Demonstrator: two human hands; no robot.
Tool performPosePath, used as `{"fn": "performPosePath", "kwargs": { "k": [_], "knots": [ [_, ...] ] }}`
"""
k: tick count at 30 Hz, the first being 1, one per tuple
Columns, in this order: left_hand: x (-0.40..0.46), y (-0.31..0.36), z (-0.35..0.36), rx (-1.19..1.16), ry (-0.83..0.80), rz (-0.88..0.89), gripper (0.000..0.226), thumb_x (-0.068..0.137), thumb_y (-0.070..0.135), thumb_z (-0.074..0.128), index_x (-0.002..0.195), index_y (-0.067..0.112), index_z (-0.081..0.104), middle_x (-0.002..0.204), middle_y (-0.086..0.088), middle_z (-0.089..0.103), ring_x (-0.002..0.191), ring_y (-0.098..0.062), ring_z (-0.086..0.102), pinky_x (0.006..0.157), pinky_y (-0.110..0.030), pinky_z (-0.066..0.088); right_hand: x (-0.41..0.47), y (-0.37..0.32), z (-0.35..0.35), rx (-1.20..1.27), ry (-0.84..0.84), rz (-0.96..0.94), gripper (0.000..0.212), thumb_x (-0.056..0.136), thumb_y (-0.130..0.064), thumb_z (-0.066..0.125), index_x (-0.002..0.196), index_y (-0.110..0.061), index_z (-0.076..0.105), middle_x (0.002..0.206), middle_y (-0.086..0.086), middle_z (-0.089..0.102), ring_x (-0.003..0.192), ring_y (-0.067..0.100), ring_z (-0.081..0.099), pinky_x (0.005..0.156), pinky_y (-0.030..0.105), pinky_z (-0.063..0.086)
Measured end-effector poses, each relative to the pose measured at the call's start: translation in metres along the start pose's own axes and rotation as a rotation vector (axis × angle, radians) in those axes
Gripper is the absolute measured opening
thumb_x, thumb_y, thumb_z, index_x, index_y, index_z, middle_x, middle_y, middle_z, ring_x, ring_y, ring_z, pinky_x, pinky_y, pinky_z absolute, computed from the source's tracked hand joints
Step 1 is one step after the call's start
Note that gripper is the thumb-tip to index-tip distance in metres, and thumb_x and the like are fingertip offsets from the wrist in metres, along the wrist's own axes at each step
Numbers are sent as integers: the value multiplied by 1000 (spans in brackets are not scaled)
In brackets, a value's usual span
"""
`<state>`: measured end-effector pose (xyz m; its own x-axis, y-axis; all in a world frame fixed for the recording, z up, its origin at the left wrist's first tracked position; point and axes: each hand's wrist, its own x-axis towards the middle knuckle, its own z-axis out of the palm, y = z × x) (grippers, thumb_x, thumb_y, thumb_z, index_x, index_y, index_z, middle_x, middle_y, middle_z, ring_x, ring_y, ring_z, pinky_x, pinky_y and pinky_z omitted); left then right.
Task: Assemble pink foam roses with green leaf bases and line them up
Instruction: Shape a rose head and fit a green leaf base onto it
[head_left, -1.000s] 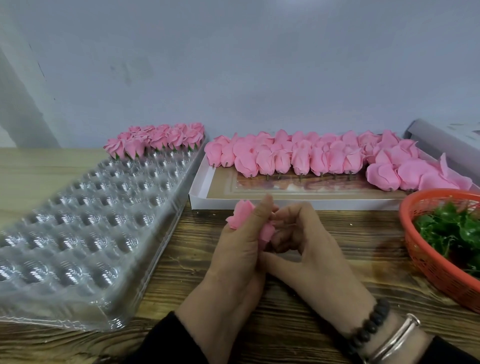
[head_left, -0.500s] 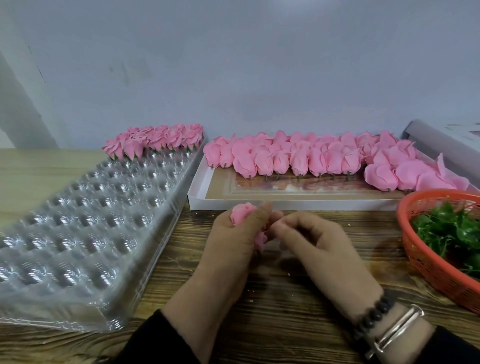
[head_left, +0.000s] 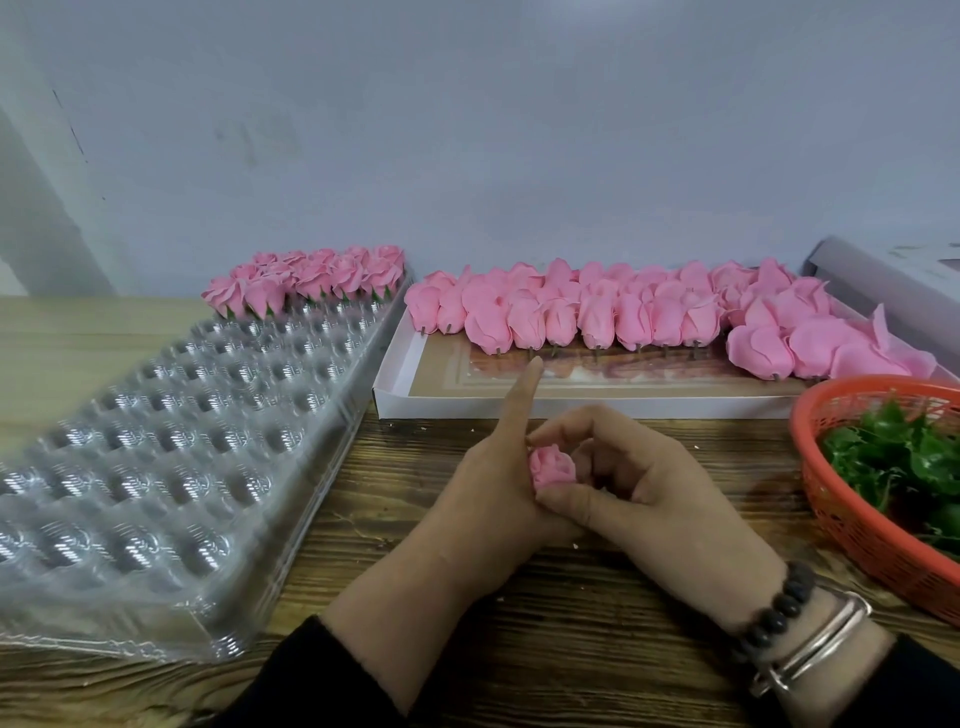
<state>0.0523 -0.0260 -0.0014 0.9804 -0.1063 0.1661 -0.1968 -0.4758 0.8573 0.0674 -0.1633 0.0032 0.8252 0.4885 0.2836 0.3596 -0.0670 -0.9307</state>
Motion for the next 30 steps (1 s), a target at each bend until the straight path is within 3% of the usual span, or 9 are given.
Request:
{"fn": "performPosePath", "kwargs": {
  "k": [2,4,8,11,14,19,25,30],
  "knots": [
    [0,0,2,-8,-19,-7,114,66,10,79,144,44,3,90,11,64,88,-3,61,88,-23,47,0,-1,0,33,3,-4,15,76,-5,69,81,-18,66,70,12,62,66,17,52,63,30,43],
    [0,-1,2,-50,-30,-11,114,65,11,80,143,46,5,74,11,62,73,3,57,83,-21,48,1,-1,1,68,18,-6,14,76,-4,69,75,-17,66,67,6,64,64,12,55,61,25,45],
    [-3,-3,-1,-254,-38,8,111,58,9,86,139,46,20,93,-5,68,84,-9,65,82,-22,52,3,4,-1,110,151,11,20,77,3,66,70,-16,63,55,-2,57,54,8,48,50,16,40],
    [-2,-3,-2,-238,61,37,85,49,24,89,116,42,39,106,-5,60,93,-10,65,78,-21,52,5,12,-7,188,302,59,15,78,1,64,73,-12,61,60,-1,53,59,16,45,54,16,40],
    [-1,-4,0,-264,158,99,51,57,28,81,94,34,46,106,-6,59,95,-19,65,82,-37,55,6,17,-10,301,358,103,7,76,-3,63,75,-9,61,65,4,58,65,17,50,62,18,45],
    [-1,-3,3,-233,163,140,27,69,23,70,82,32,48,99,-6,61,89,-23,63,77,-41,52,7,21,-8,429,354,138,5,71,-8,63,73,-5,59,54,-1,59,52,5,53,54,12,46],
    [1,-4,6,-210,198,116,35,67,26,69,93,31,46,88,4,59,76,-15,61,67,-26,49,6,21,-7,427,362,151,17,63,-17,64,74,-5,60,55,-1,58,53,6,52,55,13,46],
    [-2,-4,4,-150,168,133,22,78,14,72,83,29,56,86,1,63,72,-10,59,61,-19,45,5,21,-6,436,344,175,18,67,-16,63,78,-2,60,58,4,58,54,10,51,56,17,46]
  ]
}}
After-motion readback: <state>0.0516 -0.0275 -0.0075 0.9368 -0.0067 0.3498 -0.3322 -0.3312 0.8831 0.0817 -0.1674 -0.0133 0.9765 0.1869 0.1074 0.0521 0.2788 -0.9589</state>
